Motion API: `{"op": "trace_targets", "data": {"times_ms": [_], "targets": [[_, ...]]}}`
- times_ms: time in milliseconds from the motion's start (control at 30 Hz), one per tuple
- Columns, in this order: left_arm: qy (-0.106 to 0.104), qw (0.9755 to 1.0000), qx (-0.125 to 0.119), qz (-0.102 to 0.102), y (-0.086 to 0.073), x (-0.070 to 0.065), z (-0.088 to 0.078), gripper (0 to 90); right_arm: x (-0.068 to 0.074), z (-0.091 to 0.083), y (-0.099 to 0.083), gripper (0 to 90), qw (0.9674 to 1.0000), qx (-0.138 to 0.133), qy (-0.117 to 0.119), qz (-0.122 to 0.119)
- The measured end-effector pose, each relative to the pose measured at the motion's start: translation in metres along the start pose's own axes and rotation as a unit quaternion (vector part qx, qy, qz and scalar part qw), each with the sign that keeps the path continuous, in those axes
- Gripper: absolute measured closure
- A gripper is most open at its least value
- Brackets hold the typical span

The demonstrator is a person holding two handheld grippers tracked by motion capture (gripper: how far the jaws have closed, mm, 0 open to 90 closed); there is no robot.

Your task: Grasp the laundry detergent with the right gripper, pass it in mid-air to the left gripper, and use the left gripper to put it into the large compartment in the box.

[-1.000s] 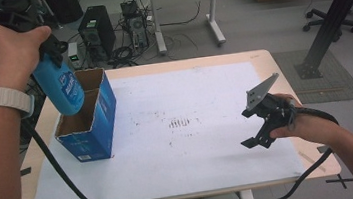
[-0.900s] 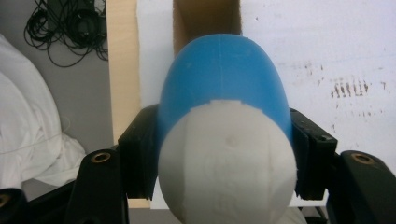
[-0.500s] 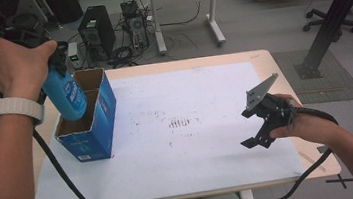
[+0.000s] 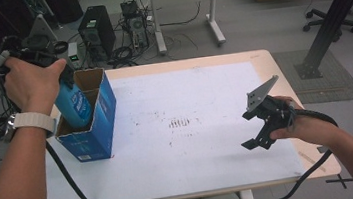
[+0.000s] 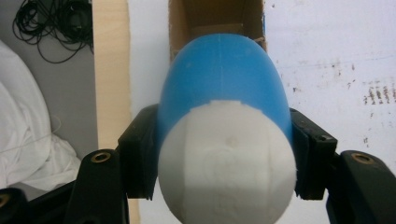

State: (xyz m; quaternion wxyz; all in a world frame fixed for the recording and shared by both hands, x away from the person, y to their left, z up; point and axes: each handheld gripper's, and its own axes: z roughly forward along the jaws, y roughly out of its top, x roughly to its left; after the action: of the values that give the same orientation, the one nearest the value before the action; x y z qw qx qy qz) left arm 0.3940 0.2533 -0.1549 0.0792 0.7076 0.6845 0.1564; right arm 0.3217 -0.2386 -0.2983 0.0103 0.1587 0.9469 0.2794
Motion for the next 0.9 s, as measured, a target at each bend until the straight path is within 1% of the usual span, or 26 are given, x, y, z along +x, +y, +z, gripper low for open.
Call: {"op": "trace_targets", "data": {"times_ms": [33, 100, 133, 233, 333, 400, 533, 700, 800, 900], "targets": [[0.000, 1.0000, 0.000, 0.000, 0.000, 0.000, 0.000, 38.1, 0.000, 0.000, 0.000, 4.1, 1.0000, 0.000, 0.000, 0.001], [0.000, 1.0000, 0.004, 0.002, -0.001, 0.000, 0.006, 38.1, 0.000, 0.001, -0.001, 4.1, 1.0000, 0.000, 0.000, 0.003], [-0.001, 1.0000, 0.003, -0.001, -0.003, 0.000, 0.013, 38.1, 0.000, 0.001, -0.001, 4.1, 1.0000, 0.000, 0.000, 0.003], [0.000, 1.0000, 0.001, -0.001, -0.004, 0.000, 0.018, 38.1, 0.000, 0.001, -0.001, 4.1, 1.0000, 0.000, 0.000, 0.003], [0.004, 1.0000, 0.003, 0.003, -0.007, -0.002, 0.028, 38.0, -0.001, 0.002, -0.001, 4.1, 1.0000, 0.001, 0.001, 0.001], [0.006, 1.0000, 0.003, 0.005, -0.008, -0.003, 0.034, 38.1, 0.000, 0.003, -0.002, 4.1, 1.0000, 0.000, 0.001, 0.005], [0.001, 1.0000, 0.005, 0.004, -0.013, -0.003, 0.049, 38.1, -0.001, 0.006, -0.003, 4.1, 1.0000, 0.003, 0.003, 0.003], [0.000, 0.9999, 0.012, 0.008, -0.017, -0.004, 0.066, 38.1, 0.000, 0.007, -0.003, 4.1, 1.0000, 0.002, 0.002, 0.006], [0.002, 0.9999, 0.014, 0.008, -0.020, -0.004, 0.075, 38.1, -0.001, 0.007, -0.004, 4.1, 1.0000, 0.003, 0.001, 0.007], [-0.001, 0.9999, 0.015, 0.002, -0.023, -0.003, 0.085, 38.0, -0.001, 0.008, -0.005, 4.1, 1.0000, 0.003, 0.000, 0.009]]}}
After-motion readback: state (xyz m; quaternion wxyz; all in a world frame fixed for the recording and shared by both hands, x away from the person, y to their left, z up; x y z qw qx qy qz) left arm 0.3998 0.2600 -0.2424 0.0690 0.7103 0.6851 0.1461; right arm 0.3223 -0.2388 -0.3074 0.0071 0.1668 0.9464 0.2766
